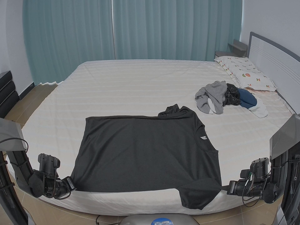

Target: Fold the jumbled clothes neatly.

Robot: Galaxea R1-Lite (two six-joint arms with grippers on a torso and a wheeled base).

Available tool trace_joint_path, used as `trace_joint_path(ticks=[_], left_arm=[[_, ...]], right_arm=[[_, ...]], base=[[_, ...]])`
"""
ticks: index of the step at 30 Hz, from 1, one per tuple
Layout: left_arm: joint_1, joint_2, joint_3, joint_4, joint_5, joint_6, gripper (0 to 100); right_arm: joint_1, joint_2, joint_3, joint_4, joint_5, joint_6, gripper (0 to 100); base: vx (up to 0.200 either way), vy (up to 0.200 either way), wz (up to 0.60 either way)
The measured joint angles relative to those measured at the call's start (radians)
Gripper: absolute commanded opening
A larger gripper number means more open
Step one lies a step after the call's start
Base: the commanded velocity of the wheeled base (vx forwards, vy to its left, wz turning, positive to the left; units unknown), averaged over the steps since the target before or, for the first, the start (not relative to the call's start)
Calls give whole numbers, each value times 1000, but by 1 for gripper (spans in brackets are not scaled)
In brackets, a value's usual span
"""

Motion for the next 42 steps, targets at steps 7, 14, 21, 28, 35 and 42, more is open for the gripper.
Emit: trace_joint_path(ticks=[7,14,21,28,35,42], left_arm=[[2,10,-1,-6,0,2,0],[2,23,0,-12,-18,5,0],[1,38,-1,-13,-48,6,0],[4,44,-2,-13,-49,6,0],[3,46,-1,-13,-51,5,100],[3,40,-1,-12,-52,0,100]], right_arm=[[-2,-66,1,164,0,-72,0],[-4,-133,1,273,-3,-147,0],[-11,-153,1,306,-9,-174,0],[-6,-159,1,319,-13,-190,0],[-10,-153,0,312,-14,-187,100],[-16,-157,-2,282,-10,-178,100]], base=[[0,0,0],[0,0,0],[0,0,0],[0,0,0],[0,0,0],[0,0,0]])
